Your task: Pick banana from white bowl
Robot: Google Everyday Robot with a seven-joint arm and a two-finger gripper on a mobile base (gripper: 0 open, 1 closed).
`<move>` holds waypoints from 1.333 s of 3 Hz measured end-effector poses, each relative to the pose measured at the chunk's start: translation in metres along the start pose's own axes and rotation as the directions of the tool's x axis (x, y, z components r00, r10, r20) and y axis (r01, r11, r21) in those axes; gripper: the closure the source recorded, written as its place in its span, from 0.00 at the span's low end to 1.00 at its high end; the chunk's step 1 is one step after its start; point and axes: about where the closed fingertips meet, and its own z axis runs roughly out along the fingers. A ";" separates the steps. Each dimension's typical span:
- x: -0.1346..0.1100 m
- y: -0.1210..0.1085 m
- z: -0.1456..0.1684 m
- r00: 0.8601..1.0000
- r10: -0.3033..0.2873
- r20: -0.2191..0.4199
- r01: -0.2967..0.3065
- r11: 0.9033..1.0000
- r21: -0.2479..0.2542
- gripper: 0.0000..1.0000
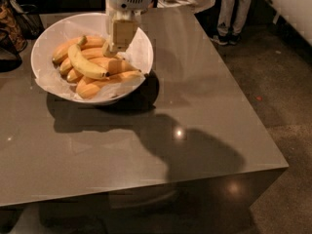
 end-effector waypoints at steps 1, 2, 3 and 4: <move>-0.003 0.007 -0.009 0.999 -0.017 0.049 0.016 1.000 0.019 1.00; -0.008 0.028 -0.027 0.991 -0.027 0.132 0.021 0.999 0.041 1.00; -0.020 0.055 -0.039 0.987 -0.040 0.156 0.037 0.999 0.021 1.00; -0.020 0.055 -0.039 0.987 -0.040 0.156 0.037 0.999 0.021 1.00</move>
Offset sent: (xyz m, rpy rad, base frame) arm -0.0663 -0.0194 0.0187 0.2096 -0.0273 0.1042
